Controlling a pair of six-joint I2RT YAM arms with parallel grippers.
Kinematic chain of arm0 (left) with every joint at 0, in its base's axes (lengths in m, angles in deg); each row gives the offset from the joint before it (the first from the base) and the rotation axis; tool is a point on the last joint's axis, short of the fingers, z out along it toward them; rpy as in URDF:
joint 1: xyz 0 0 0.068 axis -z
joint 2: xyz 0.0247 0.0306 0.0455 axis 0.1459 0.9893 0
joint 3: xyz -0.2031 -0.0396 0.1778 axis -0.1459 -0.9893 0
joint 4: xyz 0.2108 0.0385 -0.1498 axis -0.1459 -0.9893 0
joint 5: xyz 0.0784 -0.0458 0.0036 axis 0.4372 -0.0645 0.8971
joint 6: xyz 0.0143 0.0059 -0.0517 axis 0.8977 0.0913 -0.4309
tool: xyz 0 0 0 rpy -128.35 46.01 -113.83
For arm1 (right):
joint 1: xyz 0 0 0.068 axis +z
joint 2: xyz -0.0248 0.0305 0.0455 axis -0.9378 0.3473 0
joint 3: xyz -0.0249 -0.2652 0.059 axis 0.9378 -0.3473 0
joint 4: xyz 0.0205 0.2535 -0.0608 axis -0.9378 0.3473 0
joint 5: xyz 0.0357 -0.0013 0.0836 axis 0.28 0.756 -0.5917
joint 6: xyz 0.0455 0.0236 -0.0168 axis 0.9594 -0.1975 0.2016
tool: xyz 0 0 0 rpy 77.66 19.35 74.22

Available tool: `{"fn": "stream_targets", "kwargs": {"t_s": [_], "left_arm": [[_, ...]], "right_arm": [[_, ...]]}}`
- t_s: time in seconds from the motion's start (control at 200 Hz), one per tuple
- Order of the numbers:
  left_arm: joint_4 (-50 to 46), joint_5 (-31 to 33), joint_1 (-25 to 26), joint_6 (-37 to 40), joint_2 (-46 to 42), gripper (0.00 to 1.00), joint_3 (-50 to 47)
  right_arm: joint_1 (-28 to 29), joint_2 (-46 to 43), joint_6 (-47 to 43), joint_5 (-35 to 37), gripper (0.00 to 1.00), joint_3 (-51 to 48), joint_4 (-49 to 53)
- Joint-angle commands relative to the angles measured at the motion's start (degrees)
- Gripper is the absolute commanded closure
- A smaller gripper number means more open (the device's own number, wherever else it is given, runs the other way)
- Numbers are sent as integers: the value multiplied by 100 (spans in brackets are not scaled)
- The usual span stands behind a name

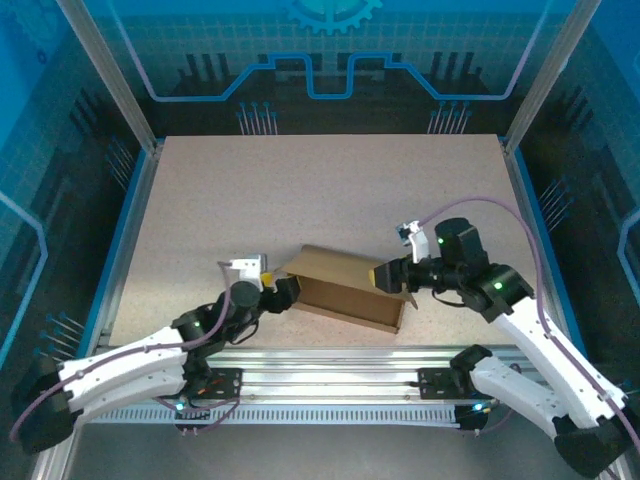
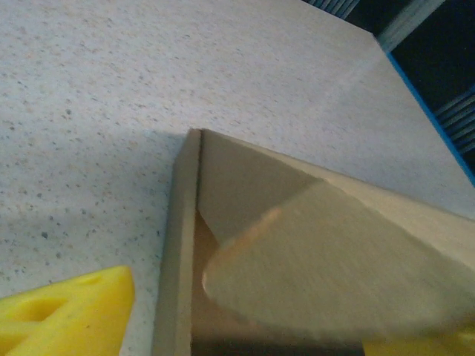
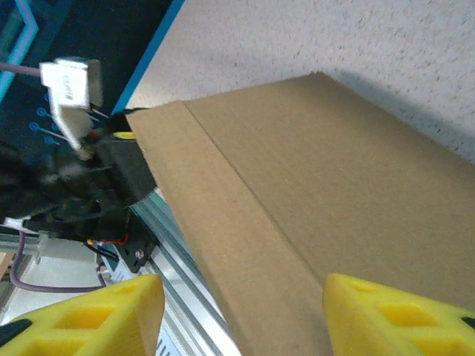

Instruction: Fold the paper box

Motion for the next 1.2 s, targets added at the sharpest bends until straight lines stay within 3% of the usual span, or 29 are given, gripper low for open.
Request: {"fn": "stream_targets", "kwargs": {"t_s": [0.0,0.03,0.16,0.275,0.575,0.756,0.946,1.196], "left_arm": [[-1397,-894,46,275,-829,5,26],[-1666,-942,48,238,-1086,1,51],[-2529,-767,46,-1,-2121,1,196],[-3131,-426,46,-113,-2301,1,622],[-3040,-936,-120,171,-422,1,2015],[-2662,-2278,-641,324,622,1,2575],[-2184,-3093,-892,245,1568,1,2688],[-1409,-2871,-897,-365,2146,1,2333]], "right_arm": [[162,248,-49,8,41,-123,-401],[187,344,-63,51,41,-164,-435],[268,549,-37,162,43,-366,-696],[278,712,-57,275,44,-538,-837],[412,1028,-161,705,46,-877,-993],[460,1331,-198,1002,46,-1119,-1294],[466,1873,-169,1455,47,-1281,-1908],[362,3055,-407,1367,47,-938,-2669]]}}
